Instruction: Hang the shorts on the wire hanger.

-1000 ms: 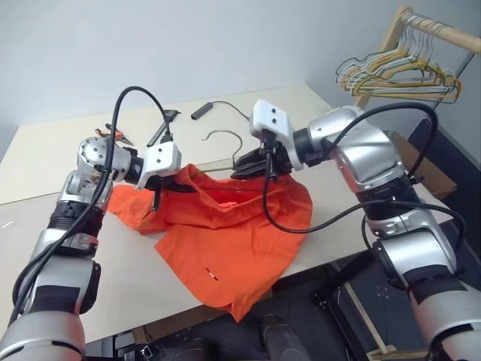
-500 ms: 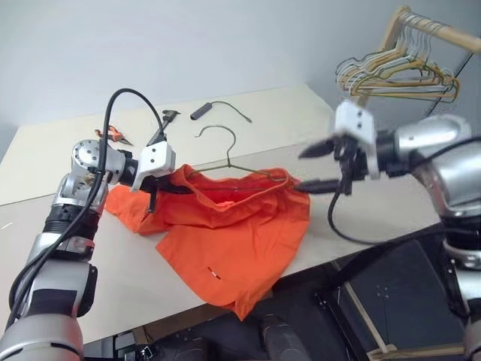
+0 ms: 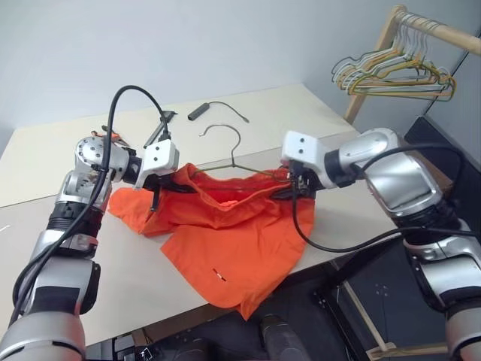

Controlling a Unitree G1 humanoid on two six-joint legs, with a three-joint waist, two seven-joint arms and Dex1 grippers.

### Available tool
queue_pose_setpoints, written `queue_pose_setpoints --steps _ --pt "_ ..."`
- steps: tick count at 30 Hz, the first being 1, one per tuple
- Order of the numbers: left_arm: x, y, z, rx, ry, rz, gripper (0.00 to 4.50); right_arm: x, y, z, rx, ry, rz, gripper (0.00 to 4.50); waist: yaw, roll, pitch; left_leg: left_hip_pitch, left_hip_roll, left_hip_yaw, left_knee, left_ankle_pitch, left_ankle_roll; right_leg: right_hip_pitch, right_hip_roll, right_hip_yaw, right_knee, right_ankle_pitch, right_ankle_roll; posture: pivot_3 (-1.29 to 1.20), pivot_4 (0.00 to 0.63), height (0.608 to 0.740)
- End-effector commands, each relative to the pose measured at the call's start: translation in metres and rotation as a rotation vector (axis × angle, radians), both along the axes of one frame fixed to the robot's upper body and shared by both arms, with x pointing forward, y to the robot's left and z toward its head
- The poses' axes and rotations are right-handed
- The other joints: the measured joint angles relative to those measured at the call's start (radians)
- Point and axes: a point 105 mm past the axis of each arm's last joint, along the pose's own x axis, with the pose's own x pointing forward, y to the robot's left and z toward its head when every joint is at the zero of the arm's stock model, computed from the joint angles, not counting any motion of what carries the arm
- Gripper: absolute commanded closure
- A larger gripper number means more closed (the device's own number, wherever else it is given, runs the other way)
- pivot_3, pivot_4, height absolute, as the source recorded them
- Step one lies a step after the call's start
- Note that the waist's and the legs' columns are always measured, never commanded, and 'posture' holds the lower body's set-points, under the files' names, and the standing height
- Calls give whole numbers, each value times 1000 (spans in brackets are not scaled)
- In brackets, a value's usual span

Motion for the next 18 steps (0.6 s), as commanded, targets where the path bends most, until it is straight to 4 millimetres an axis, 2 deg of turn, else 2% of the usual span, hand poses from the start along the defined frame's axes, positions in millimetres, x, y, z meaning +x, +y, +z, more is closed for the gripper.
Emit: queue_pose_setpoints --steps 1,6,13,15,18 --pt "-1 -7 11 11 -59 -39 4500 0 3 7 -25 -7 26 2733 0 0 0 0 0 0 0 0 0 0 0 0 0 0 0 -189 56 740" --pt "-1 -10 9 13 -62 -49 4500 0 3 5 -56 15 43 4445 -2 0 0 0 0 0 0 0 0 0 0 0 0 0 0 -192 59 740" --pt "0 -12 10 -6 -85 -54 4500 -3 3 2 -34 72 37 4478 -3 0 0 1 0 0 0 0 0 0 0 0 0 0 0 -197 64 740" --pt "1 -11 12 -21 -94 -53 3968 -5 1 2 -15 95 24 4500 -3 0 0 1 0 0 0 0 0 0 0 0 0 0 0 -198 65 740" --pt "0 -10 28 -114 -89 -54 3127 -11 -7 -1 25 146 -8 4500 -2 0 0 0 0 -1 0 0 0 0 0 0 0 0 0 -201 68 740"
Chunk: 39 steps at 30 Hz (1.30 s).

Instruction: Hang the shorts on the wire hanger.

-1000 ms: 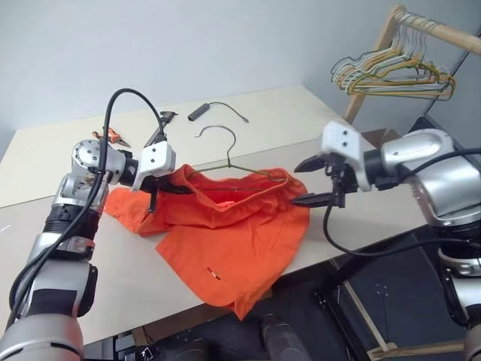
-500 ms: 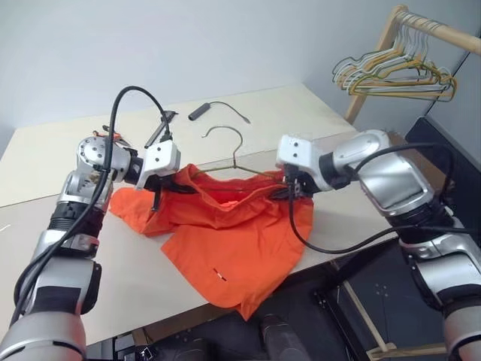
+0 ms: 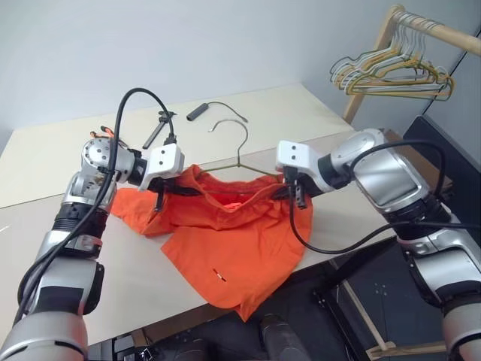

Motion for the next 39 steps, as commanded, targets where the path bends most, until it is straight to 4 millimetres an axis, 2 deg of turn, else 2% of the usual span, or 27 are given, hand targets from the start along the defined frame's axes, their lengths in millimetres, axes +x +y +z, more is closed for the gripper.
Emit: queue_pose_setpoints --steps 1,3,7,9,12,14,19,21,24,31,33,39 --pt "2 -1 34 -133 -70 -4 2783 -8 -10 9 78 26 -44 4500 1 0 0 0 0 0 0 0 0 0 0 0 0 0 0 -200 69 740" --pt "5 1 43 -176 -89 19 2091 -13 -14 6 100 52 -71 4500 3 0 0 -1 0 -1 0 0 0 0 0 -1 -1 0 0 -201 71 740" --pt "9 6 83 -352 -124 77 704 -24 -31 -5 168 120 -191 4500 5 0 0 -1 0 -1 0 0 0 0 -1 -1 -1 0 0 -201 73 740" --pt "7 7 96 -410 -126 78 23 -27 -41 -11 191 139 -266 4500 6 0 0 -1 0 -2 0 0 0 1 0 -1 -1 0 0 -203 74 740" --pt "-1 -4 115 -577 -75 84 7 -30 -58 -19 253 147 -446 4500 8 0 0 0 0 -2 0 0 0 1 -1 -1 -1 0 0 -217 76 740" --pt "-8 -11 120 -646 -42 87 7 -35 -66 -21 289 149 -530 4500 9 0 0 -1 0 -2 1 0 0 1 -1 -1 0 0 0 -225 79 740" --pt "-28 -40 129 -826 67 110 7 -54 -101 -17 374 122 -788 4500 18 1 1 1 1 -2 1 0 0 3 -1 0 -1 0 1 -262 90 740" --pt "-37 -50 128 -839 76 103 7 -58 -125 -18 377 94 -936 4500 18 1 1 1 1 -2 1 0 1 3 -1 1 -2 1 2 -280 97 740" --pt "-44 -59 131 -875 77 92 7 -63 -150 -15 404 68 -1061 4500 16 2 1 3 1 -1 1 -1 1 5 0 1 -5 1 2 -294 100 740" --pt "-41 -75 143 -933 80 144 7 -70 -207 -7 401 15 -1307 4500 -7 6 6 12 0 3 0 -2 3 16 1 3 -9 -1 4 -328 110 740" --pt "-41 -79 148 -956 77 153 7 -70 -220 -4 401 9 -1365 4500 -18 7 8 17 1 4 -1 -3 4 23 2 3 -14 -2 5 -334 114 740" --pt "-43 -84 155 -971 53 128 7 -68 -256 16 437 -25 -1523 4500 -51 11 16 17 1 7 -1 -4 7 24 2 7 -18 -2 8 -346 115 740"
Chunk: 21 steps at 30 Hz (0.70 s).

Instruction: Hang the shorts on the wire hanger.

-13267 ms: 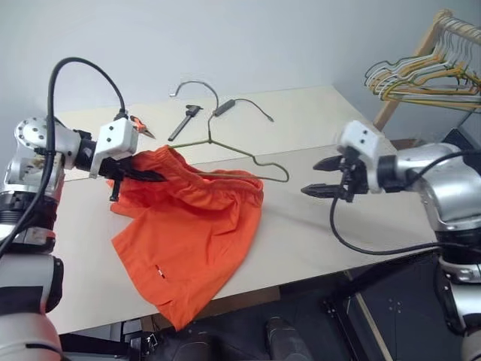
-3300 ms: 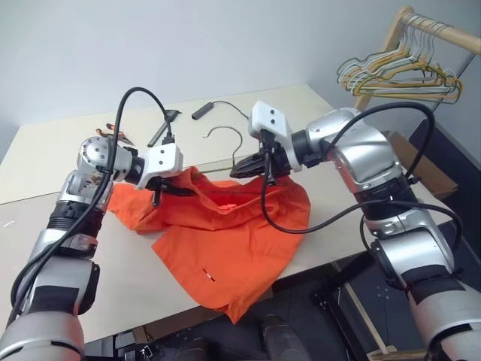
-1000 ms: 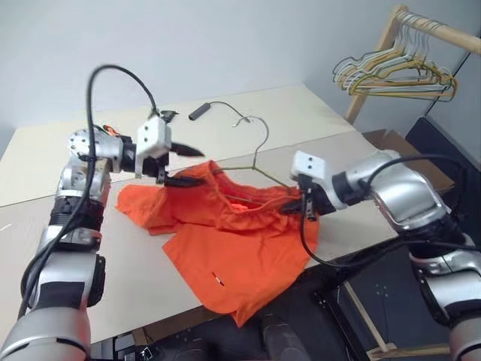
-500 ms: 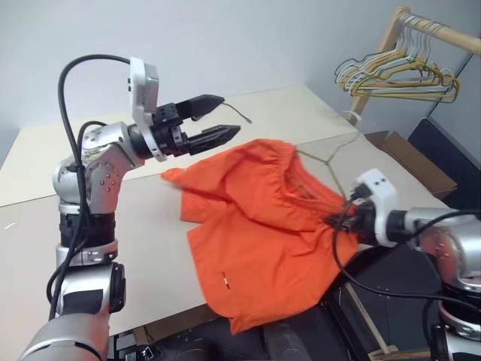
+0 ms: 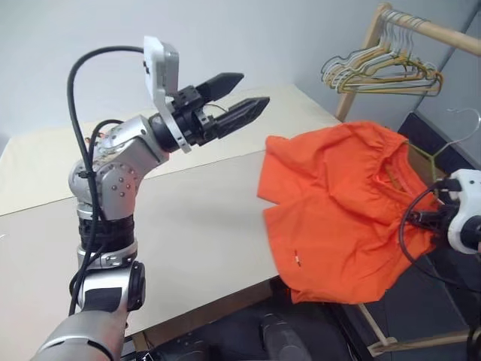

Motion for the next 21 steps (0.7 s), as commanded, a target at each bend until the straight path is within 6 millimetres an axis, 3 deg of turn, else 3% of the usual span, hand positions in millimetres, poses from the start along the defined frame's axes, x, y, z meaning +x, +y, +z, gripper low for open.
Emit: queue_pose_setpoints --steps 1,8,13,21 --pt "-8 -4 15 -12 -66 -16 7 1 -20 27 -9 -69 -102 4500 -11 1 4 0 0 0 0 0 0 0 0 0 0 0 0 -347 115 740" --pt "-4 -4 13 -6 -71 -2 7 11 -65 60 39 -94 -376 4500 -39 3 9 0 0 3 -1 0 0 2 1 4 -1 -5 9 -350 107 740" --pt "-5 -4 12 -1 -77 1 7 14 -84 81 75 -103 -521 4500 -47 2 11 1 0 10 -6 0 0 2 1 10 -1 -6 11 -341 104 740" --pt "-6 -2 9 8 -76 14 7 16 -107 91 126 -123 -640 4500 -66 0 13 2 0 20 -7 -1 3 0 1 21 -2 -4 16 -329 103 740"
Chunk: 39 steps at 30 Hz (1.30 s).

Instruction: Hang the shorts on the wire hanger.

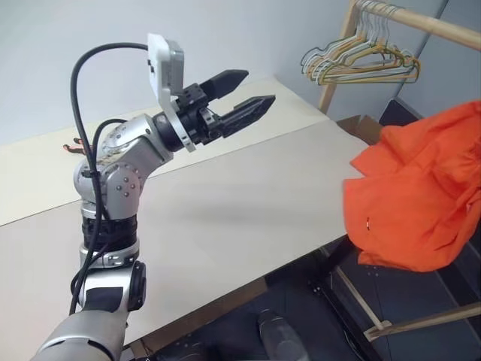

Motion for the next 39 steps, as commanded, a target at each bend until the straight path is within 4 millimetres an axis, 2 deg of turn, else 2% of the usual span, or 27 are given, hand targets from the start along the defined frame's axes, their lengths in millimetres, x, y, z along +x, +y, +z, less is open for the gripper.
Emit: queue_pose_setpoints --steps 1,7,11,16,20,24,25,31,33,36,38,39 --pt "-7 1 9 6 -56 12 7 -6 -17 18 -16 -63 -78 4500 -2 -1 1 0 0 1 0 0 0 0 0 1 -1 0 1 -328 103 740" --pt "-7 2 8 12 -57 16 7 -10 -31 5 26 -42 -158 4500 -7 -3 2 0 0 3 0 -1 1 0 0 3 -1 1 2 -326 101 740" --pt "-9 1 7 19 -57 12 7 -9 -30 -6 28 -10 -146 4500 -11 -4 3 0 0 3 0 -1 1 0 0 3 -1 1 2 -327 103 740" --pt "-9 1 6 25 -55 11 0 -5 -26 -2 -73 -8 -125 2996 -19 -5 4 0 0 3 0 -1 1 0 0 3 -2 1 3 -323 105 740" --pt "-8 2 5 30 -52 13 0 -3 -27 16 -234 -33 -145 1496 -29 -5 4 0 0 4 0 -1 1 0 0 4 -2 1 3 -320 104 740" --pt "-8 3 4 33 -49 19 0 0 -24 30 -392 -69 -172 210 -34 -5 4 1 0 4 0 -1 1 0 1 4 -1 2 4 -315 101 740" --pt "-8 3 4 35 -48 21 0 1 -23 33 -431 -78 -183 9 -34 -5 4 1 1 4 0 -1 1 0 1 4 -1 2 4 -313 99 740" --pt "-7 7 3 33 -54 42 0 -5 -20 64 -800 -223 -335 9 -31 -4 4 0 0 4 1 -1 1 0 0 5 -1 2 5 -305 93 740" --pt "-7 9 3 27 -75 60 0 -8 -5 86 -934 -365 -347 9 -29 -4 3 0 0 4 1 -1 1 -1 0 5 -1 2 5 -298 86 740" --pt "-6 15 0 21 -119 100 0 -9 41 122 -1028 -699 -249 9 -35 -4 3 0 0 4 1 -1 1 -1 0 6 0 2 5 -290 83 740" --pt "-7 21 -6 38 -142 139 0 1 78 128 -1061 -819 -84 9 -37 -4 3 1 0 4 1 -1 1 -1 0 6 0 3 6 -272 78 740" --pt "-7 25 -12 61 -144 155 0 12 100 125 -1047 -855 39 9 -39 -4 3 1 0 4 1 -1 1 -1 1 6 0 3 6 -261 75 740"
